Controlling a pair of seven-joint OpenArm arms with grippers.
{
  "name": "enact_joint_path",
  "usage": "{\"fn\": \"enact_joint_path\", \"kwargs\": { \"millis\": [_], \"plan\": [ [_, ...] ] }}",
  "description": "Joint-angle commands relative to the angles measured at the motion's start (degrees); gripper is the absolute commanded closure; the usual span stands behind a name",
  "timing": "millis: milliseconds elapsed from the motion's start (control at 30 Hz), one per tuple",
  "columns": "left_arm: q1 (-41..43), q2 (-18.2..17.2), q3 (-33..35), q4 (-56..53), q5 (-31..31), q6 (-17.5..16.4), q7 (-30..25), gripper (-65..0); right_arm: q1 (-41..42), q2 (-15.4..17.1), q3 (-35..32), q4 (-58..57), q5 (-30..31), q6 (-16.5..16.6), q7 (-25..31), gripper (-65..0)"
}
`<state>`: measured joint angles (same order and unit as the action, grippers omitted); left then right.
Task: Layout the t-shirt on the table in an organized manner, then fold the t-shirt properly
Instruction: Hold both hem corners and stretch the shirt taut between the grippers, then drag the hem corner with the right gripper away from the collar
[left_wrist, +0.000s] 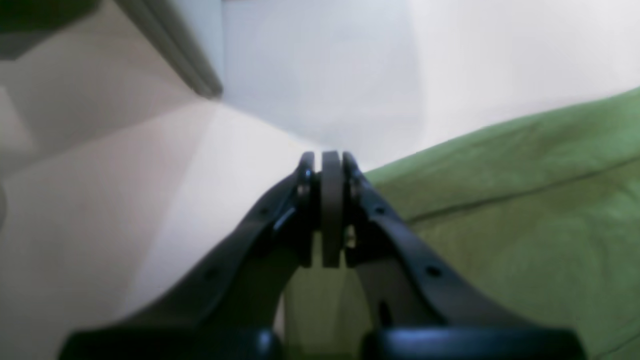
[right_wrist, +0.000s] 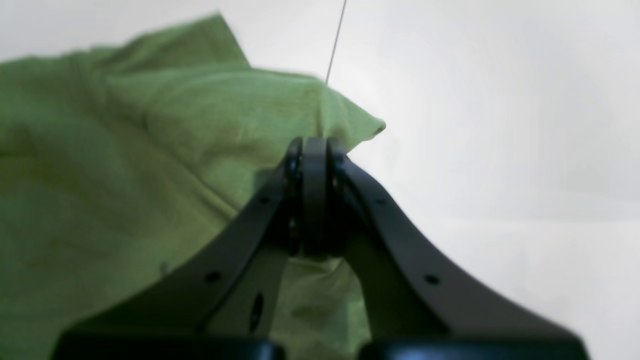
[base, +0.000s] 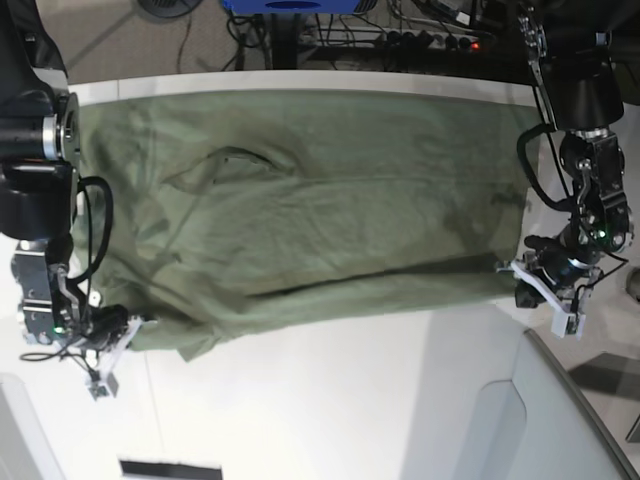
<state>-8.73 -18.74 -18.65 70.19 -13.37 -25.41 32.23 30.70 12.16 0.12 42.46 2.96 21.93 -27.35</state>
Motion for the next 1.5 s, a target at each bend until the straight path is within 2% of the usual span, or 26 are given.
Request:
{"fn": "enact_joint_path", "kwargs": {
  "millis": [0, 133, 367, 567, 633, 833, 900, 967, 1100, 1167, 1233, 1333, 1467],
  "plan": [
    [-0.72, -0.91, -0.2, 1.59, -0.48, 0.22, -1.15, 0.0, 1.61, 0.54, 0.1, 1.81, 0.42, 0.09, 0.58, 0.0],
    [2.27, -0.91, -0.11, 1.5, -0.48, 0.22, -1.24, 0.0, -0.94, 0.54, 0.1, 5.06, 0.42, 0.09, -0.03, 0.0],
    [5.35, -0.99, -0.2, 1.06, -0.57, 0.13, -1.33, 0.0, -5.86, 0.54, 0.63, 14.47, 0.6, -0.35, -5.39, 0.0],
    [6.23, -1.17, -0.2, 0.97, -0.48, 0.13, -1.24, 0.0, -10.17, 0.45, 0.71, 21.59, 0.6, -0.44, -12.16, 0.0],
    [6.23, -0.99, -0.11, 0.88, -0.48, 0.13, -1.24, 0.0, -11.67, -0.95, 1.15, 22.64, 0.69, -0.53, -13.57, 0.0],
    [6.93, -1.08, 2.17, 0.88, -0.39, 0.13, -1.33, 0.0, -13.42, -5.17, 10.82, 23.52, 0.6, -0.53, -17.88, -0.2],
    [6.93, -1.17, 3.4, 0.88, -0.39, 0.22, -1.33, 0.0, -13.42, -5.61, 11.53, 23.7, 0.6, -0.53, -20.25, -6.5],
    [6.93, -1.17, 3.75, 0.88, -0.39, 0.22, -1.33, 0.0, -13.42, -5.61, 11.62, 25.37, 0.6, -0.53, -22.1, -17.4],
    [6.93, -1.17, 3.75, 0.88, -0.39, 0.22, -1.33, 0.0, -14.21, -6.58, 11.79, 33.72, 0.6, -0.26, -24.29, -35.4],
    [6.93, -1.17, 3.75, 0.88, -0.39, 0.22, -1.33, 0.0, -13.95, -6.67, 11.44, 36.36, 0.6, -0.26, -24.65, -40.8],
    [6.67, -1.17, 3.75, 0.88, -0.39, 0.22, -1.33, 0.0, -10.35, -6.58, 11.35, 35.04, 0.6, -0.26, -24.73, -41.9],
    [6.49, -1.17, 4.19, 0.88, -0.39, 0.22, -1.33, 0.0, -4.19, -6.23, 11.26, 23.7, 0.6, -0.09, -23.68, -41.9],
    [6.49, -0.91, 4.19, 0.88, -0.39, 0.22, -1.33, 0.0, 4.42, -4.82, 10.74, 2.25, 0.42, -0.09, -14.71, -41.9]
  ]
}}
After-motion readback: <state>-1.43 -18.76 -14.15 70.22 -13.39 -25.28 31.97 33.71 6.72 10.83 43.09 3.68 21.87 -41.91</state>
